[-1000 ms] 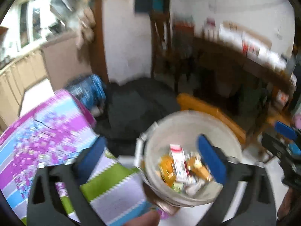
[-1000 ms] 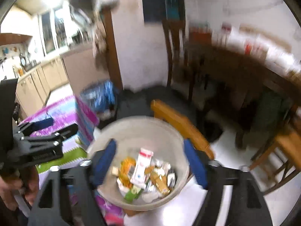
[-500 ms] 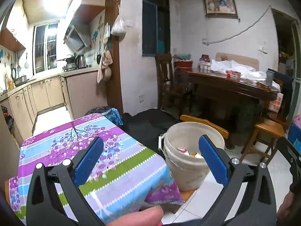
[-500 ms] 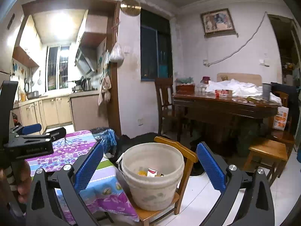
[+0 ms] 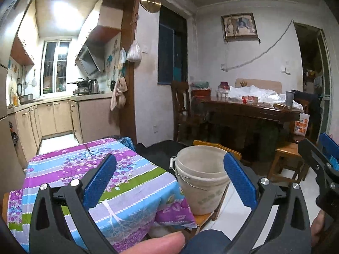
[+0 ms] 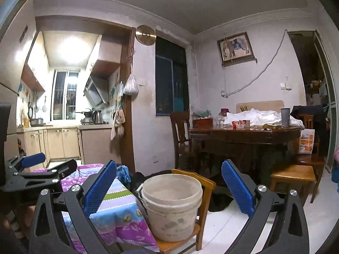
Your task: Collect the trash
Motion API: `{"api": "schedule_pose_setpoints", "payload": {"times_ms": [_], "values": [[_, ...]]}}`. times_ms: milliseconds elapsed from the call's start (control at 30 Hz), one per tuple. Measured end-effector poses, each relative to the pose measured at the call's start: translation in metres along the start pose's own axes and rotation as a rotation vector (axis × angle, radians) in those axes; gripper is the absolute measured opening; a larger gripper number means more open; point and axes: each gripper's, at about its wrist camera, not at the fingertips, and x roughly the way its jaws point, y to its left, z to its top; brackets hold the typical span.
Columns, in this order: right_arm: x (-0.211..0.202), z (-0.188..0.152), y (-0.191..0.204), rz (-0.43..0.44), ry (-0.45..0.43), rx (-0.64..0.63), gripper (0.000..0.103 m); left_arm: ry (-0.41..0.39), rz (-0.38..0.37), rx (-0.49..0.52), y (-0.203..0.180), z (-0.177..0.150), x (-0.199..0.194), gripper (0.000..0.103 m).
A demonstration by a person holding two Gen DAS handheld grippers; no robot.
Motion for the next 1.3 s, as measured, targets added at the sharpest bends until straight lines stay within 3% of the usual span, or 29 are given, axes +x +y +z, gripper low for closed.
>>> {"api": "schedule_pose_setpoints", "payload": {"times_ms": [567, 1300], "values": [[0.019, 0.014, 0.006, 0.081, 0.03, 0.003, 0.099, 0.003, 0.039, -0.047, 0.011, -0.007, -0.007, 0.098], [0.03, 0.011, 0.008, 0.1, 0.057, 0.0, 0.099, 0.037, 0.026, -0.051, 0.014, -0.01, -0.005, 0.098]]}}
